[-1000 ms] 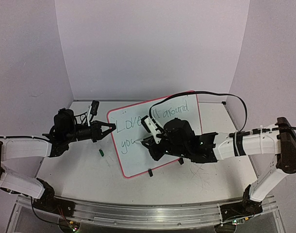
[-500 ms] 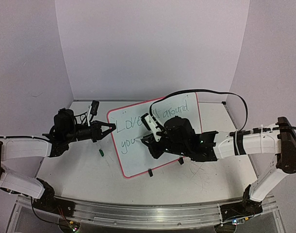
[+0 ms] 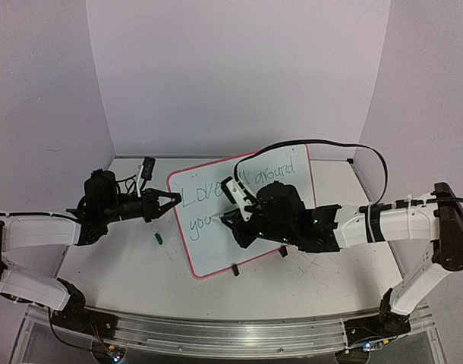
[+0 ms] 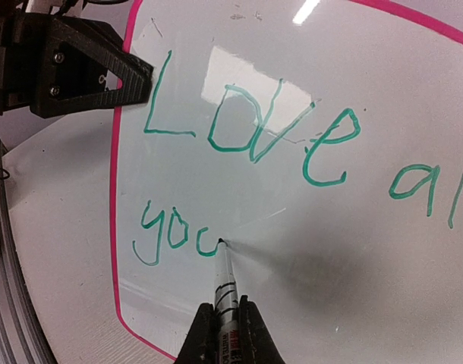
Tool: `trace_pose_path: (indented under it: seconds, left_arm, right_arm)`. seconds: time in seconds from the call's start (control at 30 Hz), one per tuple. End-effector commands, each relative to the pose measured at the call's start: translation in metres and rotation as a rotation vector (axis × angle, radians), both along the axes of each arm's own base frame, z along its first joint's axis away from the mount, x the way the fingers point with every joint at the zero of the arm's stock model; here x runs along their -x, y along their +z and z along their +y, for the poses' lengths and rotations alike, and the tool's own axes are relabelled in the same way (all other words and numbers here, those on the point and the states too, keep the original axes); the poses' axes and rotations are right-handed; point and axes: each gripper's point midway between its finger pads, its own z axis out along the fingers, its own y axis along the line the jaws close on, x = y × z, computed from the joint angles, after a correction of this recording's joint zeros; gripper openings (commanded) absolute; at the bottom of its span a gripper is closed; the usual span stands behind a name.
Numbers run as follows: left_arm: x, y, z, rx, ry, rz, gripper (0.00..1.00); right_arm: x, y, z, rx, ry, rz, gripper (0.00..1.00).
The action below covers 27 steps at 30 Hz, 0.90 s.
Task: Write a sentence on the whiteboard
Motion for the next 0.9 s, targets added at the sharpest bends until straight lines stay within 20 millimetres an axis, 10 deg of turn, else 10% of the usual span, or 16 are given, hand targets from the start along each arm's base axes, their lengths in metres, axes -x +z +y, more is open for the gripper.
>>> trace_pose_path:
  seconds: [0.0, 0.87]
  left_arm:
    - [-0.006, -0.022, 0.007, -0.106, 0.035, -0.004, 0.0]
    - [-0.007, -0.023, 0.005, -0.11, 0.03, -0.003, 0.0]
  right_arm:
    - [-0.024, 0.038, -0.01, -0.064, -0.099, -0.075, 0.0]
    - [-0.002, -0.006, -0.011, -0.006, -0.033, 0.034, 0.0]
